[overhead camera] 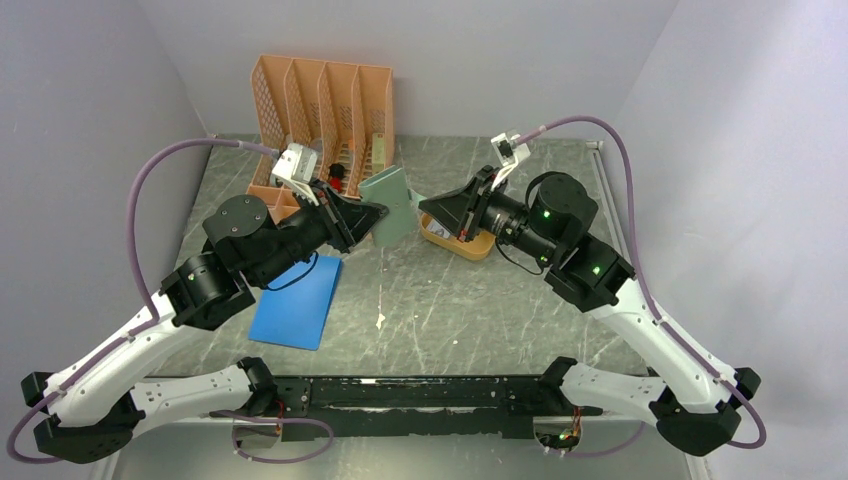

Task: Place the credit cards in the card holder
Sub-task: Close the card holder at the center of the board.

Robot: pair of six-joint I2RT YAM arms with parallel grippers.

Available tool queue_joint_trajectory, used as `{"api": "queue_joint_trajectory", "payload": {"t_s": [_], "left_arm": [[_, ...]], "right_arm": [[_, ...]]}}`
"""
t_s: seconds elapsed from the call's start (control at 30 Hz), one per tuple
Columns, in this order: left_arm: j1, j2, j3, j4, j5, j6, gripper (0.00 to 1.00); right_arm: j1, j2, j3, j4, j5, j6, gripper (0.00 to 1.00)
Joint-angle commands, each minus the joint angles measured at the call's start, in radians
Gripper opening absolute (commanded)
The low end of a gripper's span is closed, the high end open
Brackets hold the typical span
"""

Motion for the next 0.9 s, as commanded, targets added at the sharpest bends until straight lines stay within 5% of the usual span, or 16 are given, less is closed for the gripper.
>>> {"api": "queue_joint_trajectory", "payload": {"t_s": [0.0, 0.17, 0.27, 0.33, 0.7, 0.87], "left_arm": [[-0.006, -0.018, 0.017, 0.015, -0.01, -0.003, 0.05], [-0.006, -0.017, 0.018, 0.015, -0.008, -0.001, 0.05], [-0.006, -0.018, 0.019, 0.013, -0.011, 0.0, 0.05], [-0.005, -0.019, 0.02, 0.013, -0.012, 0.0, 0.05], [-0.005, -0.024, 0.017, 0.016, -0.007, -0.001, 0.05], [-0.005, -0.026, 0.015, 0.015, -0.008, -0.003, 0.05]], "right_arm": [[-0.005, -0.004, -0.001, 0.018, 0.001, -0.004, 0.04], [-0.005, -0.004, 0.001, 0.02, -0.003, -0.003, 0.01], [-0.005, -0.004, 0.004, 0.01, -0.001, -0.002, 0.24], [-0.005, -0.013, -0.001, 0.01, 0.009, 0.001, 0.29], [-0.006, -0.023, -0.007, 0.008, 0.016, -0.006, 0.14], [-0.006, -0.012, -0.001, 0.001, 0.013, -0.007, 0.23]]}}
